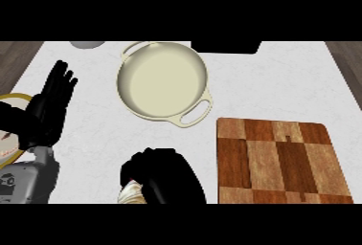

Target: Pick the cupcake from the cutting board and place it in the pot

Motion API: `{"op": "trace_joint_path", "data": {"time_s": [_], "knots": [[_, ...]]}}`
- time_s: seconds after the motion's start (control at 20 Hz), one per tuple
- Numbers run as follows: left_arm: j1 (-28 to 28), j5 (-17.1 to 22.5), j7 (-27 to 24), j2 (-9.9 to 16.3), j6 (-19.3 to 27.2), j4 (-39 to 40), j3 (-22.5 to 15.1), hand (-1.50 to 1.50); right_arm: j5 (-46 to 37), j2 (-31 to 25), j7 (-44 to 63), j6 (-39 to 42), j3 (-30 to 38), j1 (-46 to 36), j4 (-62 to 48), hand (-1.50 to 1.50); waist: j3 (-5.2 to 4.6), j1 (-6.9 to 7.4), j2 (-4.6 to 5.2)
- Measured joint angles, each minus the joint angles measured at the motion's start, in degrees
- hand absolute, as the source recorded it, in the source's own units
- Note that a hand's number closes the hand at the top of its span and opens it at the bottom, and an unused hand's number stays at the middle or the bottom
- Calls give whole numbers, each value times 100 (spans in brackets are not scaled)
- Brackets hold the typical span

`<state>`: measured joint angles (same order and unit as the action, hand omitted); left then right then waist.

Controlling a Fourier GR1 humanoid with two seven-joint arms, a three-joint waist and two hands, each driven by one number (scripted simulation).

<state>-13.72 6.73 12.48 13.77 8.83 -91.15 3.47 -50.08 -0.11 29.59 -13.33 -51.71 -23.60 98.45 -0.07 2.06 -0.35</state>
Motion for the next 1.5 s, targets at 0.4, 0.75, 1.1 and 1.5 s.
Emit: {"op": "trace_joint_path", "data": {"time_s": [0.4, 0.75, 1.1, 1.5], "knots": [[-65, -29, -12, -2, -26, 57, 26, 0, 583, 8, 1781, -1176, 87, -2080, -829, 150, 0, 32, 37], [44, -57, -17, -38, -51, -70, 24, 0, 1816, 8, 1436, -1903, 562, -3298, -2342, 150, 2, 43, 64], [23, -82, 18, -43, -57, -127, 35, 0, 2229, -57, 541, -2431, 746, -3858, -3972, 150, 0, 52, 87], [-112, -55, 68, -55, -116, -112, 28, 0, 1805, -6, 130, -2710, 706, -4491, -6059, 150, 0, 149, 135]]}}
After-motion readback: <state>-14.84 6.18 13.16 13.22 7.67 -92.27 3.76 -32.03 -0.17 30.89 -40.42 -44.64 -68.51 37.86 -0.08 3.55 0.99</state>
